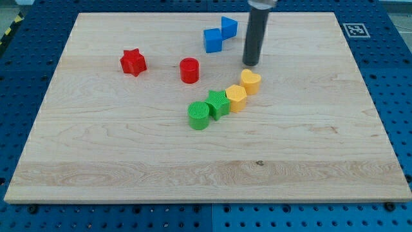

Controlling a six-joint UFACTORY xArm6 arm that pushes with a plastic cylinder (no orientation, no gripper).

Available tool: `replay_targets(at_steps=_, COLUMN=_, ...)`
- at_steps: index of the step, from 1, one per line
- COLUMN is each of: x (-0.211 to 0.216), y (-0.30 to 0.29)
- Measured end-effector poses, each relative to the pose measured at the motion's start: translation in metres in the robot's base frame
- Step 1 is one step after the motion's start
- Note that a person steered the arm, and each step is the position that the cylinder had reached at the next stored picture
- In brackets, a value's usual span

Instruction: Move the yellow heart diagonal bottom right of the yellow hexagon

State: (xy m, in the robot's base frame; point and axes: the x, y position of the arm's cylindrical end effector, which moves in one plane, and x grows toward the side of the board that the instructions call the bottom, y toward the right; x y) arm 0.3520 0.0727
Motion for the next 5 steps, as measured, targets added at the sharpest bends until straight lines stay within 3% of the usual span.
replay_targets(at_steps=3, x=0.064, y=-0.011)
replay_targets(at_steps=5, x=0.115, y=0.071)
